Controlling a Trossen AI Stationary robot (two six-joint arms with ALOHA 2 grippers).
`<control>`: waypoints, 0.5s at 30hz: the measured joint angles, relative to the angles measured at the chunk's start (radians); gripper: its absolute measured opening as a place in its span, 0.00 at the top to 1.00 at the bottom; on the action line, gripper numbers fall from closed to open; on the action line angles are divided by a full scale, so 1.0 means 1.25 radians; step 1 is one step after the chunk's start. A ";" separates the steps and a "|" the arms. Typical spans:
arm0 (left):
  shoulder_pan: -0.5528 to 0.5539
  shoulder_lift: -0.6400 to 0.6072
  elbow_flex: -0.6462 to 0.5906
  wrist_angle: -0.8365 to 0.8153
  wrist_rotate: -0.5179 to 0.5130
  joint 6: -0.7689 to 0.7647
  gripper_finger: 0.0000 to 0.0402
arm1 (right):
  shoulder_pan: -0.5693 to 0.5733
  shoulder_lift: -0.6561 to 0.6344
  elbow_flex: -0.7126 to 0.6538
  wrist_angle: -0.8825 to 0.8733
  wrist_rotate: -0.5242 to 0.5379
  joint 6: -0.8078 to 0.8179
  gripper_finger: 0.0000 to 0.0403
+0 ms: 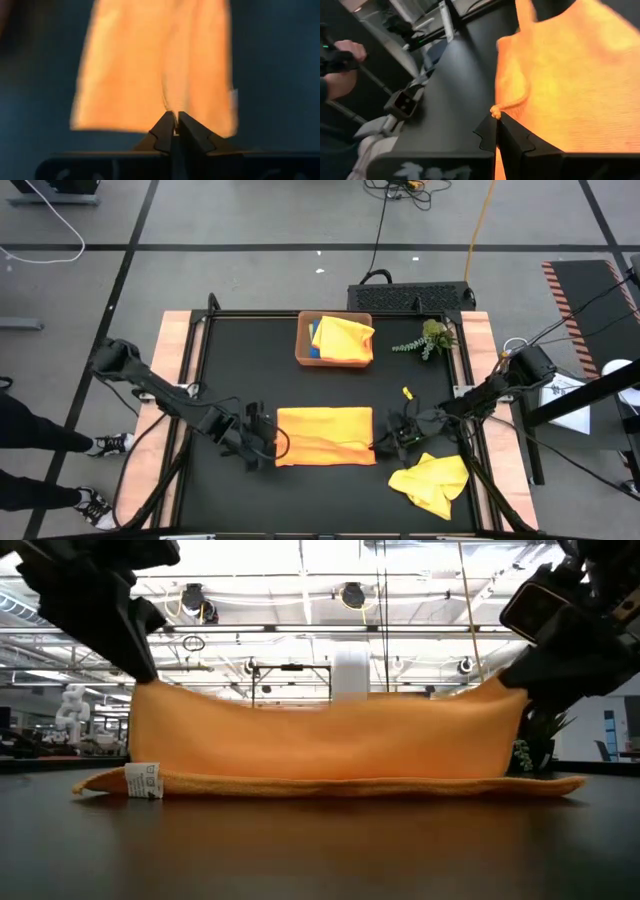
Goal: Fold microfiber towels
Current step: Fold the orange microfiber towel
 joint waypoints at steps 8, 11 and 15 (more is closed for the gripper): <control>-0.004 0.041 0.000 0.066 0.103 -0.037 0.82 | 0.010 -0.003 0.005 0.004 -0.093 0.003 0.83; -0.007 0.032 0.000 0.060 0.107 -0.059 0.80 | 0.015 -0.003 0.014 0.003 -0.126 0.002 0.74; -0.021 0.022 0.000 0.064 0.132 -0.078 0.80 | 0.026 -0.003 0.015 0.000 -0.177 0.002 0.63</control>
